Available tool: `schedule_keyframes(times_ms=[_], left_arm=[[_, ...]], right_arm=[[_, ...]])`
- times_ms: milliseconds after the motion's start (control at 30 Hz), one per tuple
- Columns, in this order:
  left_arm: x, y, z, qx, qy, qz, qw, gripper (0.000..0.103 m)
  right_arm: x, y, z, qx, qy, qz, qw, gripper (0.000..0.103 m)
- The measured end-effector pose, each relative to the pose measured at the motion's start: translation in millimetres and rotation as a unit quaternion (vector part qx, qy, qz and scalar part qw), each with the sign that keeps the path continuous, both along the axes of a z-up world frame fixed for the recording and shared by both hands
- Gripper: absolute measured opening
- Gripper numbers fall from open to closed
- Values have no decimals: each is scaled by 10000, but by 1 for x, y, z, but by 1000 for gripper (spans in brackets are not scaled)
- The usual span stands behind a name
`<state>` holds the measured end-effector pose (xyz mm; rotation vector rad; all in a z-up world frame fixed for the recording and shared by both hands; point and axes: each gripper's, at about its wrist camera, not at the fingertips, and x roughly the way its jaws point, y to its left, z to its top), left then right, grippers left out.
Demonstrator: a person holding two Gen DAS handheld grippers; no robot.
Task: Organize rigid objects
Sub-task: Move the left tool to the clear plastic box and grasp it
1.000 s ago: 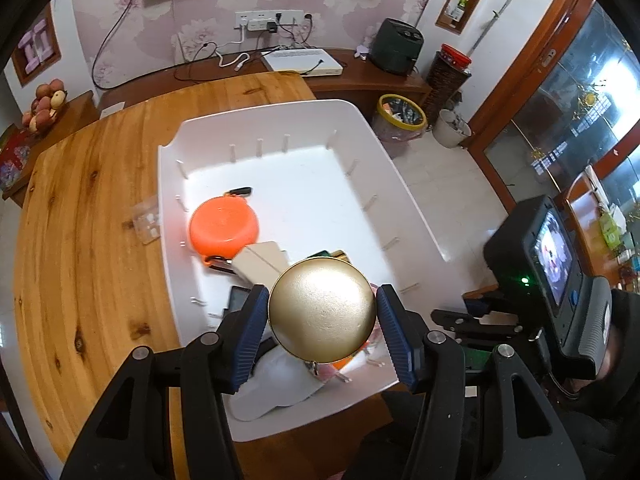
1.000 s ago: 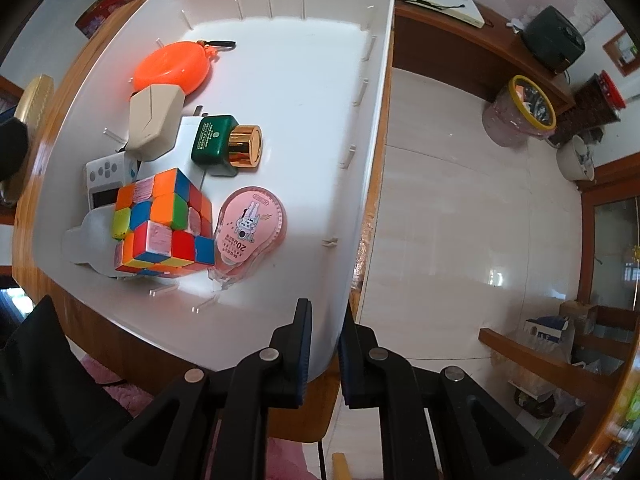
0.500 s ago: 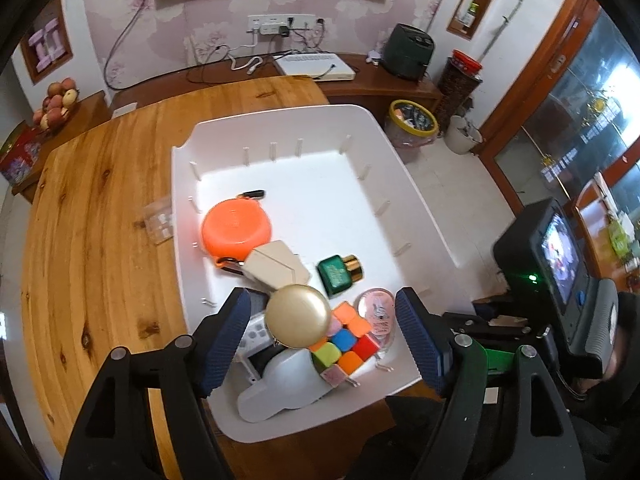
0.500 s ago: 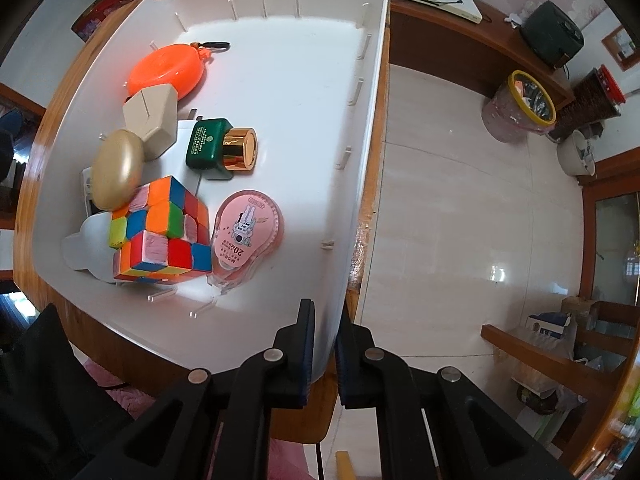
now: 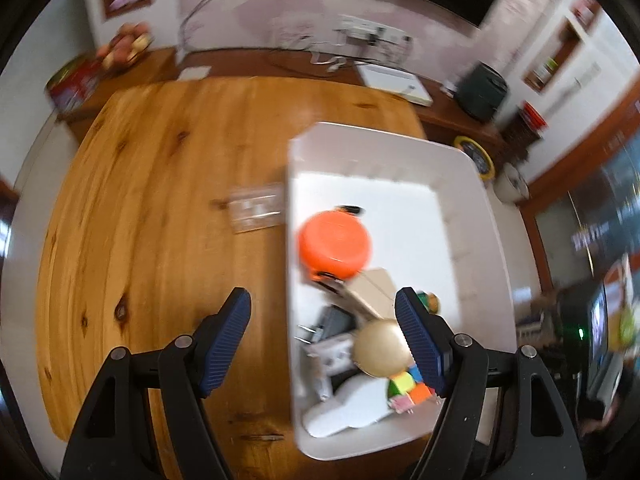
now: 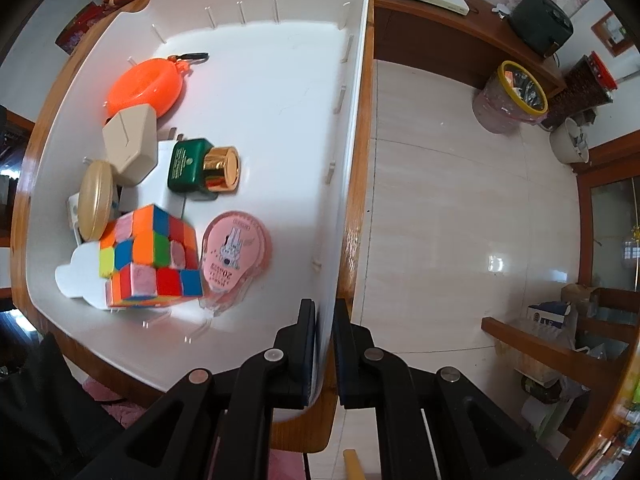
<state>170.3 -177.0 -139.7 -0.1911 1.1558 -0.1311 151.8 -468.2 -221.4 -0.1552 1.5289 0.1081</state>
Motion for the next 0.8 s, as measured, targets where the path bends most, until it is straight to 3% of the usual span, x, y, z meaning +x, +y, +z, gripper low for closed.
schedule_keyframes(times_ms=[167, 333, 500, 667, 800], left_arm=[[14, 47, -13, -436, 244, 875, 9949, 77], [29, 83, -37, -978, 750, 1607, 9793, 77], [43, 116, -78, -2030, 1526, 2470, 9351, 77], [56, 126, -110, -2570, 2082, 2923, 8973, 77], [65, 125, -126, -2927, 2351, 3116, 8729, 78]], right_arm=[[13, 0, -3, -49, 30, -4, 10000, 9], [30, 0, -4, -126, 17, -25, 9999, 9], [42, -3, -8, -147, 58, -112, 9998, 9], [51, -7, -14, -180, 155, -145, 9996, 9], [57, -10, -18, -179, 242, -205, 9993, 9]])
